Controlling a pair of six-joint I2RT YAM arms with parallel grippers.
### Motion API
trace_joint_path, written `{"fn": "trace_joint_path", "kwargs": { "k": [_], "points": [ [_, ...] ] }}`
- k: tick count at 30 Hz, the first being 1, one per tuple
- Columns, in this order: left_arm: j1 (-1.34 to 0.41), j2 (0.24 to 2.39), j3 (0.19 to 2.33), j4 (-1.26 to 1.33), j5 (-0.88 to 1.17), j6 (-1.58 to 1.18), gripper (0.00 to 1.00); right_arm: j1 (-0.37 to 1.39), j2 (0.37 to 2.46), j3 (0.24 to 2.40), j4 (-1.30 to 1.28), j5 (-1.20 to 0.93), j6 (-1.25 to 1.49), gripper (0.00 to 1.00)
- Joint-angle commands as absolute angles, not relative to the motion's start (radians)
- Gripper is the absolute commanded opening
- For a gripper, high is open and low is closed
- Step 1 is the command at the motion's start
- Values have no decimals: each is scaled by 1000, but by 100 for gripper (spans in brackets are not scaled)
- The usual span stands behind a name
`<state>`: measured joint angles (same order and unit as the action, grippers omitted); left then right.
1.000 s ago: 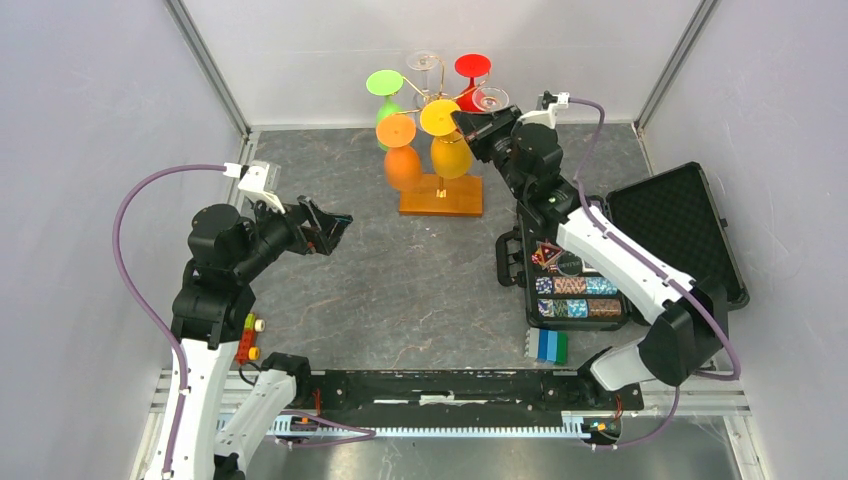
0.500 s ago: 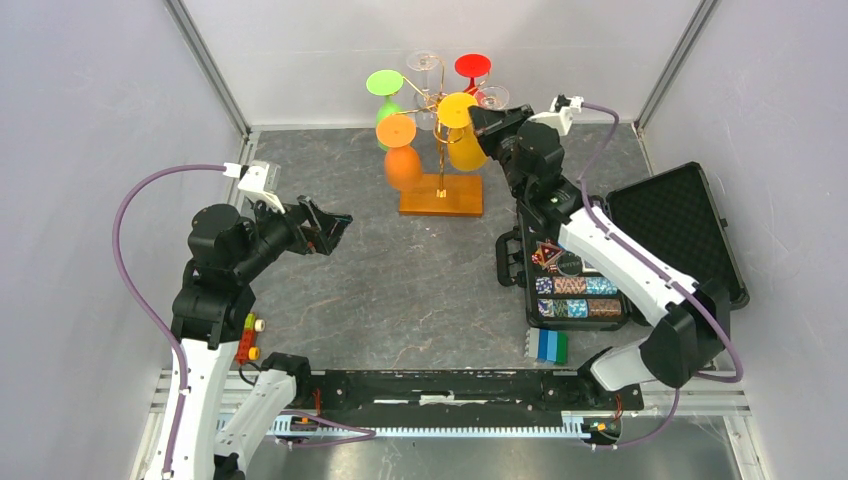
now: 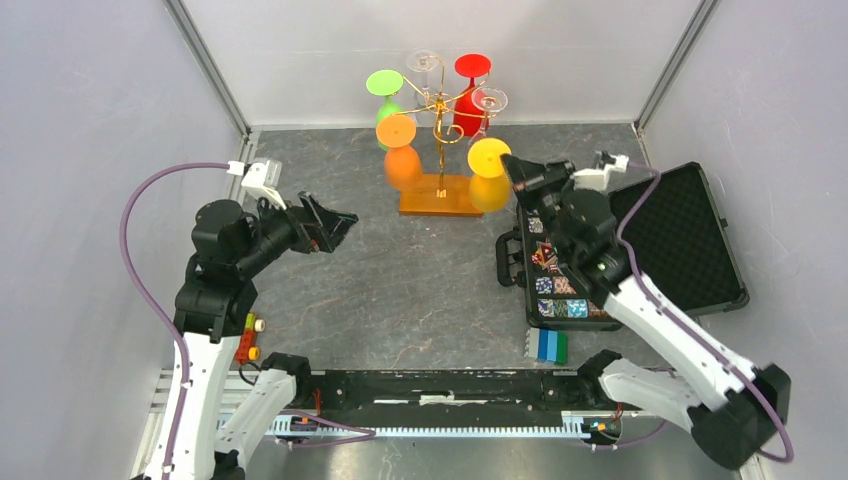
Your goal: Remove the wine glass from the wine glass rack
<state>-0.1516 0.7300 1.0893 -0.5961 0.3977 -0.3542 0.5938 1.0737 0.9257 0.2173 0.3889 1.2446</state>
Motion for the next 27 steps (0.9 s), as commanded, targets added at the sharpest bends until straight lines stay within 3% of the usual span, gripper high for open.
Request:
{"fn": "trace_joint_path", "kwargs": {
  "k": [1,6,13,18,23,27],
  "points": [
    [-147,731,1106,-518,531,-510,100,594,882,810,247,282,1292,0],
    [-148,718,1001,-308,669,-784,100,594,702,716,237,159,1399,0],
    [-181,674,692,297,771,-1319,100,594,551,674,312,4,1554,0],
    [-303,666,659,338,673,-1342,100,594,507,644,349,-78,1653,0],
    [-512,797,700,427,598,-1322,100,594,514,616,406,-118,1708,0],
    [-552,861,715,443,548,-1308,100,594,524,610,464,-114,1727,0]
  ]
}}
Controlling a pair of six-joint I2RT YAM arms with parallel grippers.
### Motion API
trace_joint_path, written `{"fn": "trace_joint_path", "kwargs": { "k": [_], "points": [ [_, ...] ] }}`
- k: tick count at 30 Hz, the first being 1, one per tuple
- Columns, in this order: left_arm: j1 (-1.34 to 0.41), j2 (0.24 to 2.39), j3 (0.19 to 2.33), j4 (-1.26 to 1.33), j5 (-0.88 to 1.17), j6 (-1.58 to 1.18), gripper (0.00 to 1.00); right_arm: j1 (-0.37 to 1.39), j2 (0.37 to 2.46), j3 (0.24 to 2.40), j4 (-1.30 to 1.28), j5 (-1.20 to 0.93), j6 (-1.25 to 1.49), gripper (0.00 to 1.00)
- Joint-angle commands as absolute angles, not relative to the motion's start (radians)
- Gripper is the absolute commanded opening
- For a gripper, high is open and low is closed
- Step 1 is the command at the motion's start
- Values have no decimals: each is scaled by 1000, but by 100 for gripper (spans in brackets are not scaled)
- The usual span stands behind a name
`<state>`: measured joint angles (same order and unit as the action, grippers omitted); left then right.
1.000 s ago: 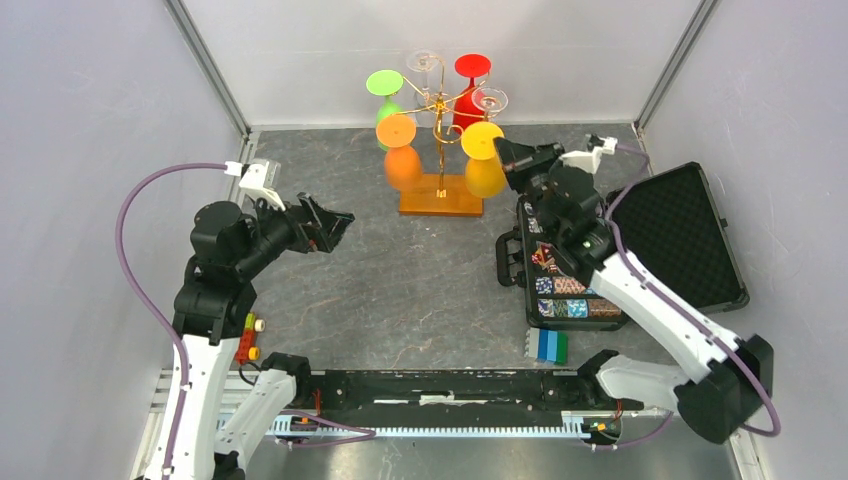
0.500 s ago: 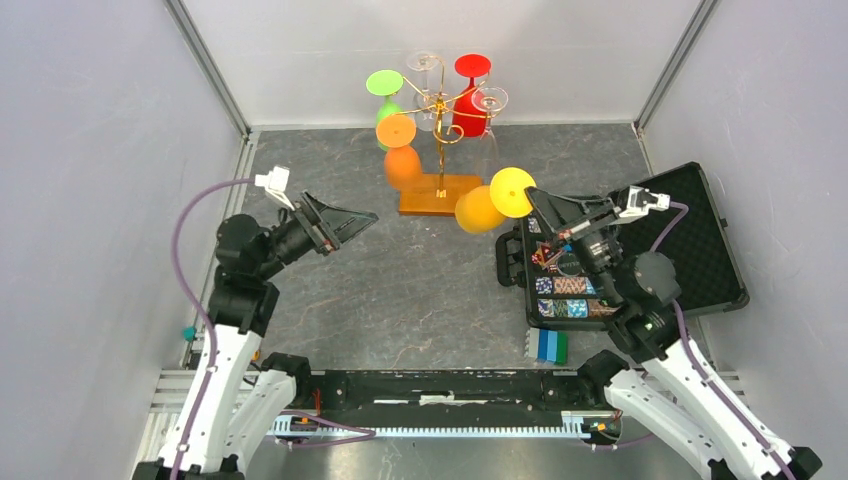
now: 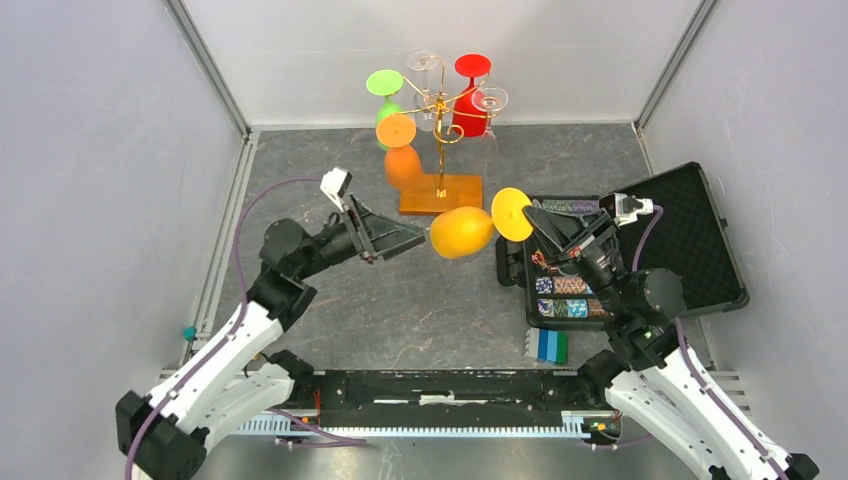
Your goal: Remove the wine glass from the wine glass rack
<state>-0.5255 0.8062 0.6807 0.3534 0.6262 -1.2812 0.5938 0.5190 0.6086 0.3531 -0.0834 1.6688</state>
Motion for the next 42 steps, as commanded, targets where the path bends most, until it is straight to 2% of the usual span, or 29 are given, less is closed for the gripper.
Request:
{"fn": "trace_joint_path", "kwargs": {
  "k": [1,4,5,6,11,16,21,24,32,38,39,40,41,42],
  "points": [
    [-555,869,712,457,541,-1309,100,593,528,614,471,-114,1722,0],
    [-566,901,717,503,524,-1339,99,594,542,620,498,-112,1728,0],
    [-572,911,723,522,535,-1362,96,593,550,617,515,-113,1731,0],
    [-576,923,727,542,541,-1389,87,594,558,614,540,-113,1736,0],
    [-582,962,763,621,551,-1581,58,595,598,591,644,-110,1757,0],
    [-584,966,811,642,557,-1630,44,598,628,553,725,-91,1792,0],
    [-588,976,820,728,574,-1690,14,602,646,499,800,-61,1832,0],
    [-588,975,835,723,571,-1682,2,603,673,463,890,-40,1871,0],
    [-591,984,896,721,596,-1597,2,603,822,386,1131,-90,2003,0],
    [-592,953,920,617,602,-1493,3,602,874,397,1152,-102,2007,0],
    [-591,950,922,603,601,-1487,7,603,881,406,1144,-110,2003,0],
    [-593,951,922,602,603,-1485,20,603,883,414,1132,-115,1999,0],
    [-592,951,922,600,606,-1485,29,602,884,419,1121,-116,1997,0],
    [-592,953,924,601,609,-1484,32,603,883,419,1118,-111,1994,0]
  ]
}}
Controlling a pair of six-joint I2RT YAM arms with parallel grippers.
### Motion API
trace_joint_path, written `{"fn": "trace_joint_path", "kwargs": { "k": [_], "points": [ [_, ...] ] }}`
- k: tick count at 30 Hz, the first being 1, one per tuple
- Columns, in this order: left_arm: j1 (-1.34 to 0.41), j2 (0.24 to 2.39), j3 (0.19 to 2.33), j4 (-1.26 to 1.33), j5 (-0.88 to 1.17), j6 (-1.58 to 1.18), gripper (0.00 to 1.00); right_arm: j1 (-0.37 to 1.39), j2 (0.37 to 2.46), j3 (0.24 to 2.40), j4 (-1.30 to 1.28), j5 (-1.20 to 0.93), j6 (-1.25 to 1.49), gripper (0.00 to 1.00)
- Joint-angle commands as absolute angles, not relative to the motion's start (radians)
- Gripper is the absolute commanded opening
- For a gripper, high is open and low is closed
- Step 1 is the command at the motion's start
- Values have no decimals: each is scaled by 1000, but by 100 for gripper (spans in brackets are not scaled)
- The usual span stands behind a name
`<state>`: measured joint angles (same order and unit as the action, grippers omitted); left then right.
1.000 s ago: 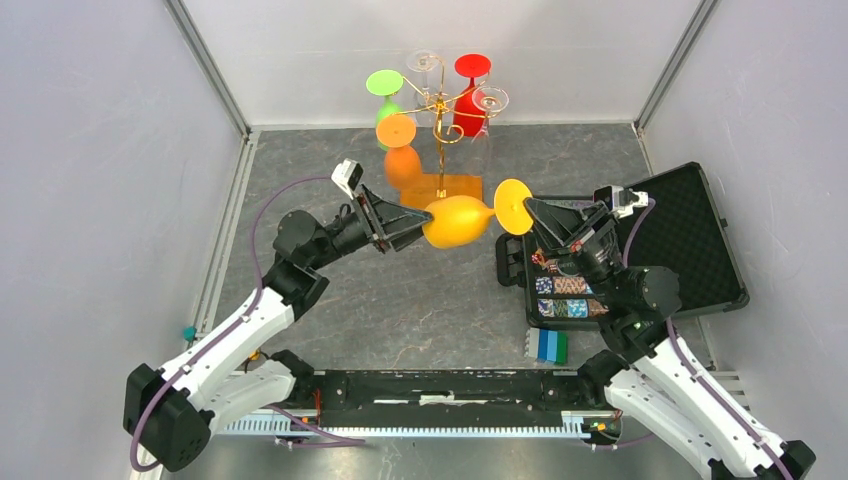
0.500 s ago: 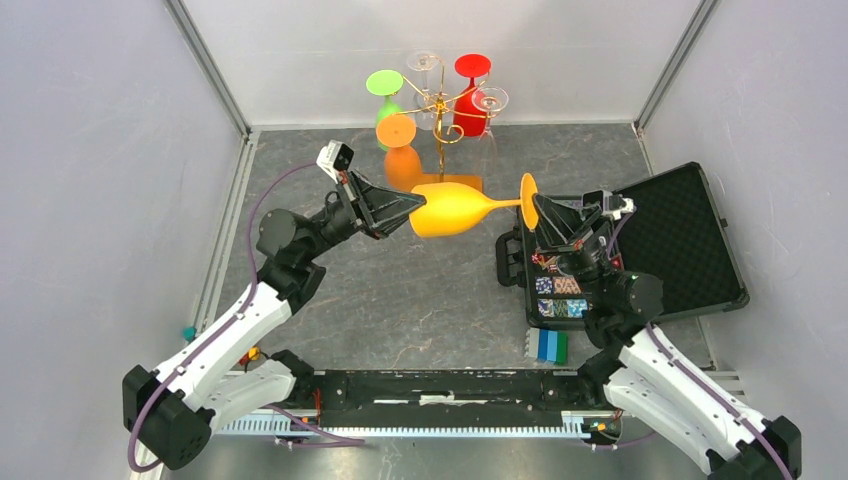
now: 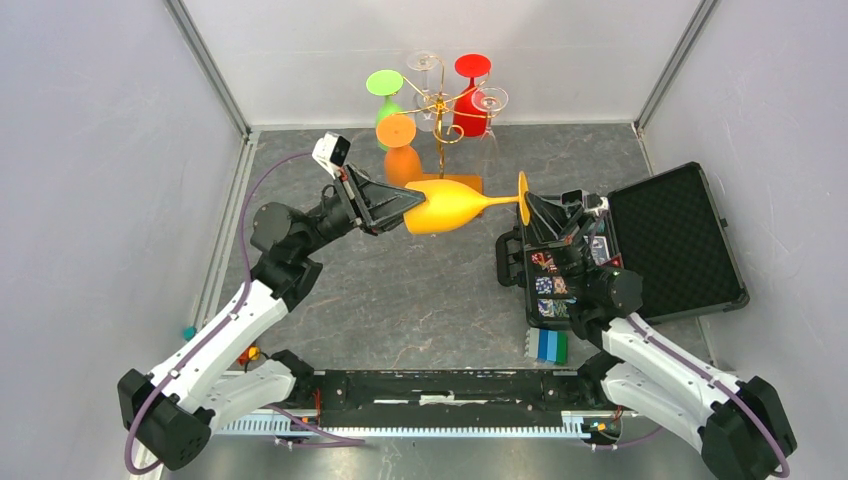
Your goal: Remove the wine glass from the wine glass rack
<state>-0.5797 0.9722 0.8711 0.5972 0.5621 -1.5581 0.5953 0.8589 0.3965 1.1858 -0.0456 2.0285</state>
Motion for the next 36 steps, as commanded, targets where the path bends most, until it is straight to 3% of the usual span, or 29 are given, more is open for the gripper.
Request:
{"fn": "trace_joint_path", "kwargs": {
  "k": [1,4,6,8,13,17,20,23,30,36],
  "points": [
    [-592,955,926,600,612,-1483,34,603,881,419,1113,-108,1991,0],
    [-592,968,943,595,637,-1475,37,603,880,420,1100,-100,1984,0],
    [-591,979,956,591,654,-1466,25,603,882,423,1094,-95,1975,0],
    [-591,983,964,580,661,-1456,5,603,877,423,1072,-93,1963,0],
    [-592,953,964,518,644,-1396,2,603,843,420,1007,-57,1907,2],
    [-591,927,1012,363,611,-1264,2,602,812,436,889,-38,1811,32],
    [-589,918,1123,92,560,-1066,2,601,784,476,710,-12,1694,68],
    [-589,909,1233,-169,486,-848,2,601,744,498,532,75,1552,87],
    [-589,932,1414,-787,377,-393,2,601,537,444,261,433,1280,91],
    [-590,995,1412,-1062,15,-304,2,601,440,486,87,673,1095,90]
  ]
}}
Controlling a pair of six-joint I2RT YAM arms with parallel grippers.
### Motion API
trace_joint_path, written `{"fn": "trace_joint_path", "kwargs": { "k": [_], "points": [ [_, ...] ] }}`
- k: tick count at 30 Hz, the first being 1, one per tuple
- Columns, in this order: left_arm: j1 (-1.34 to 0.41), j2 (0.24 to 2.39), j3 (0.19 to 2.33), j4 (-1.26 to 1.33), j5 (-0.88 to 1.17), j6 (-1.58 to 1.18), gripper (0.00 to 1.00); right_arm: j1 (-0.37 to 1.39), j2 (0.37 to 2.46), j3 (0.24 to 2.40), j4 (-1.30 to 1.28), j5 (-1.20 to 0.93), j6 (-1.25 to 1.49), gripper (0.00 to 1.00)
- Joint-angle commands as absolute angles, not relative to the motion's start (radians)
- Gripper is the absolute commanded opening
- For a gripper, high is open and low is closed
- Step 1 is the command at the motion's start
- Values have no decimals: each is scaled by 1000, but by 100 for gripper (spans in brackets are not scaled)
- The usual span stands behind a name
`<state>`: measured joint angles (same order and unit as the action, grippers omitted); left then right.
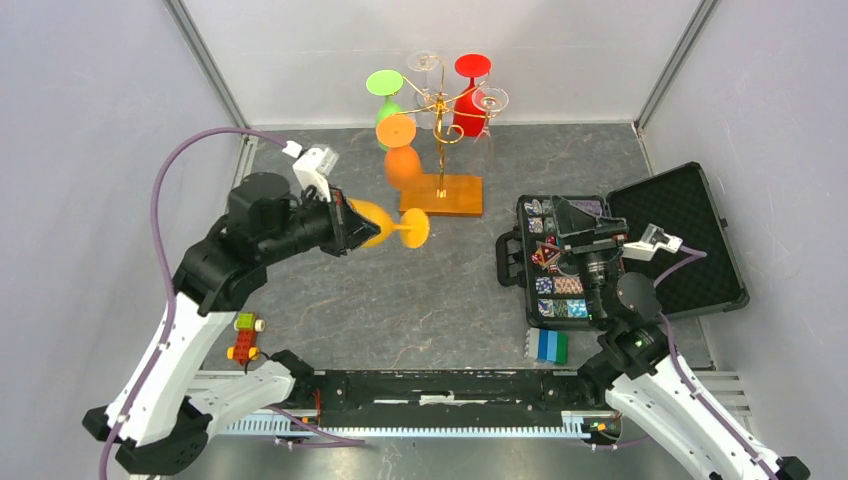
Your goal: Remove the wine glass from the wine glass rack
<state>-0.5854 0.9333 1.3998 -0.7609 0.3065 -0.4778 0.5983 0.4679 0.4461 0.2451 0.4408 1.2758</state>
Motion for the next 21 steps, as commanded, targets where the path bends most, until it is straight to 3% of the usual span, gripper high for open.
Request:
{"fn": "trace_joint_path", "kwargs": {
  "k": [1,7,13,21],
  "points": [
    [-589,1024,1415,-1094,-74,-307,2,601,433,490,70,701,1073,90],
    [-540,1267,1458,-1128,-265,-288,2,601,402,520,6,762,996,90],
    [-307,1455,1502,-1044,-182,-256,2,601,357,532,-59,782,973,89],
    [-151,1685,1642,-1052,-189,-235,2,600,294,523,-100,844,957,89]
  ]
}}
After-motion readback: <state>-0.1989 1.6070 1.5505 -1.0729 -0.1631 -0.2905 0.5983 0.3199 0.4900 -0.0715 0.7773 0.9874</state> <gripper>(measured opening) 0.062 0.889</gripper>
